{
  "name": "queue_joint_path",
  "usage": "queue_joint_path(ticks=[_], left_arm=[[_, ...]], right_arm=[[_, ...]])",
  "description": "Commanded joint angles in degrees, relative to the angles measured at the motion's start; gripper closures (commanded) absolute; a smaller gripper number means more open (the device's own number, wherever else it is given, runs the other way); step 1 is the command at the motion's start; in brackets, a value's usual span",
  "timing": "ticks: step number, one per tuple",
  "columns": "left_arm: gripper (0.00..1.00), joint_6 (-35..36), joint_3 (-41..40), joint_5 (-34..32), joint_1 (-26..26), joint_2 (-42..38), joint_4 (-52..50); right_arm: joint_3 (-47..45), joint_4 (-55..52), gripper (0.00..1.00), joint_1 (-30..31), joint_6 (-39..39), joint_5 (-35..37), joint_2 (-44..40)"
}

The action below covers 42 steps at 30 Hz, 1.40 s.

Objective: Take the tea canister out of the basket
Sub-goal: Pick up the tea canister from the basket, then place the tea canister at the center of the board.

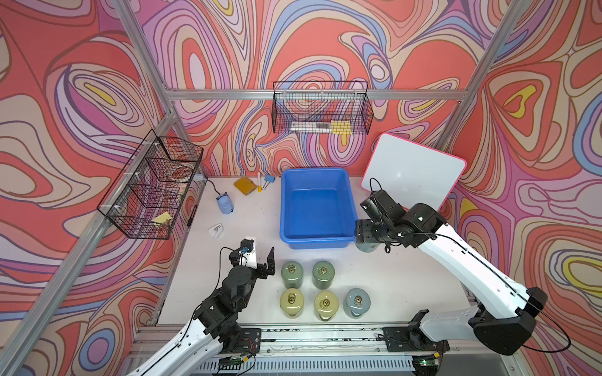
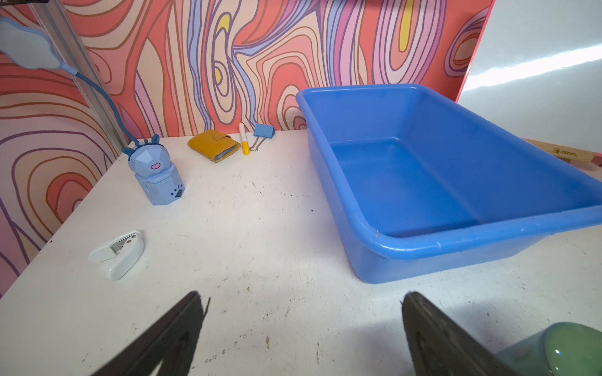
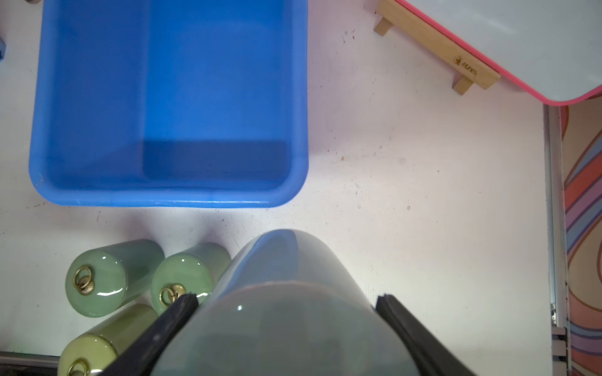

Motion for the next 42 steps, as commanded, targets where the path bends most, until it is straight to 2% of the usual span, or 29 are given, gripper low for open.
queue_joint_path(ticks=[1, 23, 42], left_arm=[[0.01, 1.0, -0.4, -1.1, 0.2, -0.2, 0.2], [0.01, 0.8, -0.3, -1.0, 0.2, -0.3, -0.2], [0.01, 0.6, -0.2, -0.4, 0.2, -0.3, -0.3]], right_arm=[[-2.3, 2.4, 0.37, 0.8, 2.2, 1.6, -2.7], [-25.6, 21.0, 0.38, 5.1, 5.3, 0.1, -4.0], [-35.3, 33.7, 0.37, 5.7, 6.5, -1.9, 2.0]])
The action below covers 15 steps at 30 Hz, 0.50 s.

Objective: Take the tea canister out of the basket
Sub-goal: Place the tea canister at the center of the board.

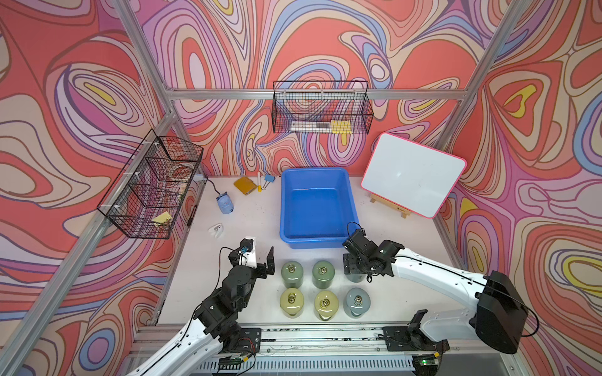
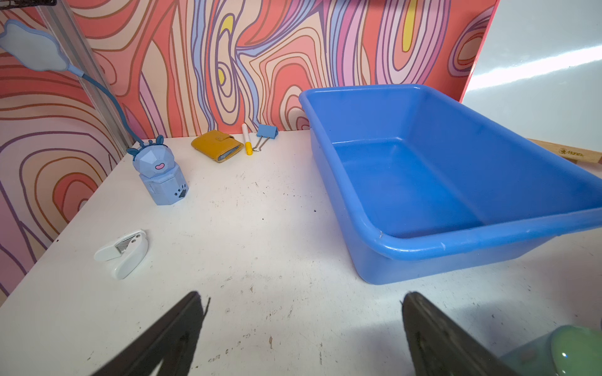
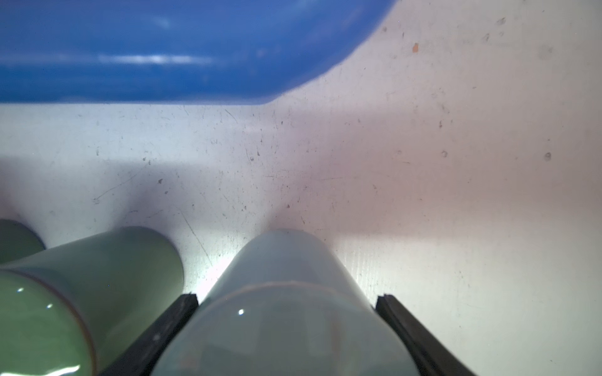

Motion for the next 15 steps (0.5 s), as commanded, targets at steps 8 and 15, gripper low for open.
queue_joint_path(ticks=[8, 15], left_arm=[[0.01, 0.4, -0.1, 0.1, 0.2, -0.5, -0.4], [0.01, 0.5, -0.1, 0.0, 0.2, -0.8, -0.5]], right_arm=[[-0.1, 5.8, 0.36, 0.7, 0.9, 0.8, 2.9], [-1.2, 7.1, 0.35, 0.8, 1.4, 0.6, 3.8]])
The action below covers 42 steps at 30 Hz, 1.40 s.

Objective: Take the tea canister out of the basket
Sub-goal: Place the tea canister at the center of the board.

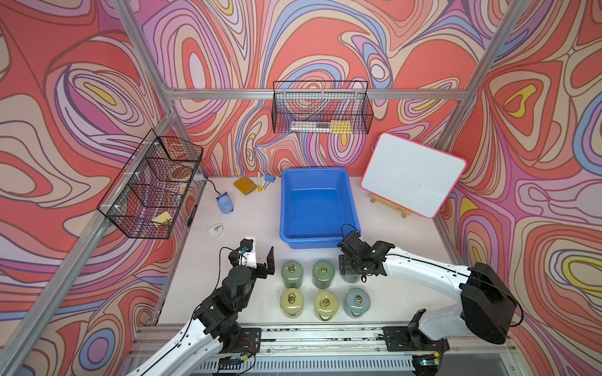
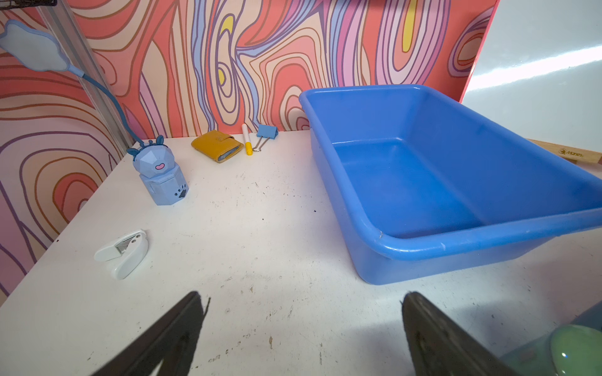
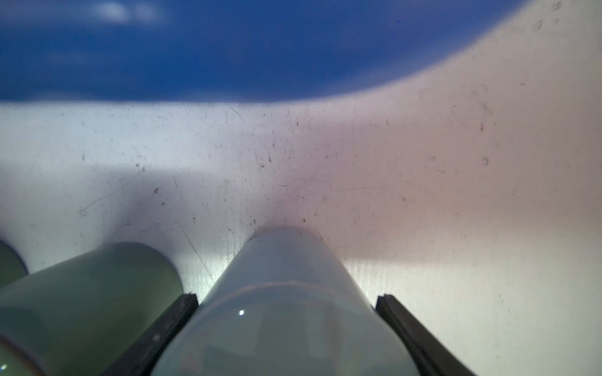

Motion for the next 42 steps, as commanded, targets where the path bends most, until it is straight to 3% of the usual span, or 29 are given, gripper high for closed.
queue_joint_path(ticks=[1, 17, 19, 20, 21, 34, 42], left_arm=[[0.01, 0.5, -0.1, 0.0, 0.2, -0.7, -0.5], [0.01, 0.6, -0.1, -0.1, 0.2, -1.2, -0.7], [0.01, 0.6, -0.1, -0.1, 0.2, -1.2, -0.8], [0.01, 0.6, -0.1, -0.2, 0.2, -1.2, -0.8], [0.01, 0.6, -0.1, -0.1, 0.2, -1.4, -0.9], [0.01, 0.8, -0.1, -0.3, 0.2, -1.8, -1.1], [0.01, 2.7, -0.1, 0.7, 0.2, -3.4, -1.4]], right_arm=[[-0.2, 2.4, 0.35, 0.3, 1.0, 0.8, -0.1], [0.1, 0.3, 0.17, 0.3, 1.7, -0.4, 0.7], [0.6, -0.4, 0.14, 0.4, 1.6, -0.2, 0.4], [0.8, -0.8, 0.06, 0.4, 1.5, -0.2, 0.1], [1.1, -1.3, 0.04, 0.3, 1.4, -0.1, -0.2], [5.8, -8.5, 0.02, 0.3, -0.2, 1.3, -6.4], [10.1, -12.8, 0.02, 0.3, -2.9, 8.0, -11.3]])
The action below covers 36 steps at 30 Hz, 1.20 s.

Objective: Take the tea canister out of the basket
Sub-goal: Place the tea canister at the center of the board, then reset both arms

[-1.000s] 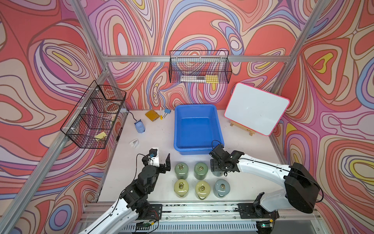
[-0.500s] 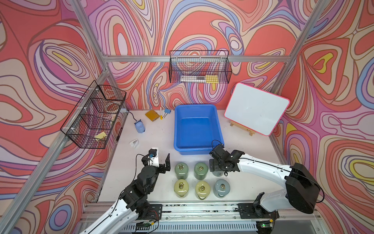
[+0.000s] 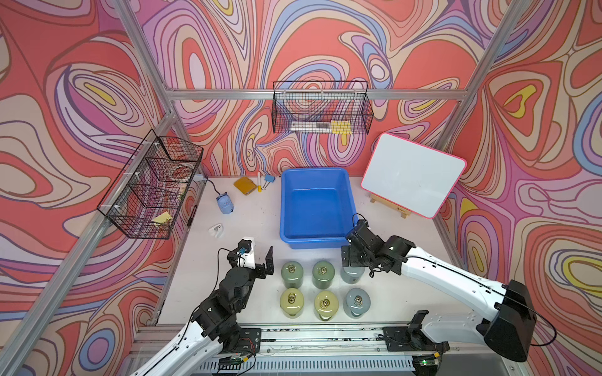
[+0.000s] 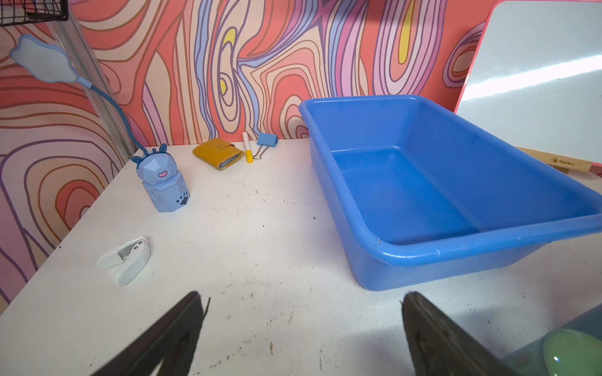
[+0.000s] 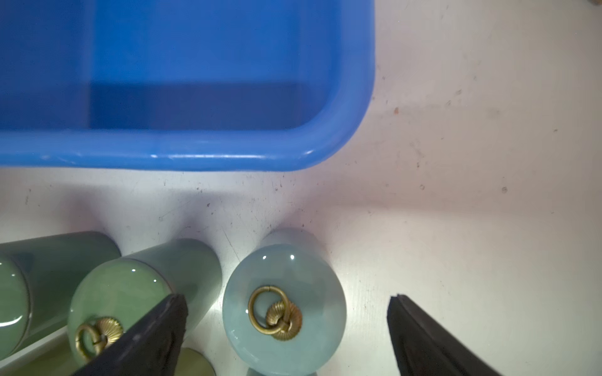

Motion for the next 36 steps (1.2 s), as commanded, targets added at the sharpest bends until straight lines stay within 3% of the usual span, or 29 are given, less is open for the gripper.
queue_joint_path(ticks=[1, 5, 11, 22, 27, 36], left_arm=[[0.01, 1.9, -0.1, 0.7, 0.2, -1.1, -1.2], [0.01, 2.9, -0.6, -0.3, 0.2, -1.9, -0.4], [0.01, 4.9, -2.6, -6.8, 0.2, -1.6, 5.7], [0.01, 18.8, -4.5, -15.8, 0.4, 3.5, 20.4], [0.01, 19.9, -4.6, -14.1, 4.4, 7.0, 23.6], [0.01, 14.7, -2.7, -3.0, 18.3, 18.8, 26.0]], right_arm=[[2.4, -3.5, 0.02, 0.1, -1.6, 5.6, -2.0], [3.0, -4.4, 0.02, -1.2, -2.4, 9.8, -3.9], [0.7, -0.6, 0.02, -4.9, -5.3, 14.5, -9.9], [-6.6, 13.0, 0.02, -18.1, -11.0, 16.4, -15.2], [-10.2, 20.8, 0.02, -23.8, -12.3, 14.1, -14.3], [-14.9, 32.7, 0.02, -35.9, -14.4, 6.1, -9.6]])
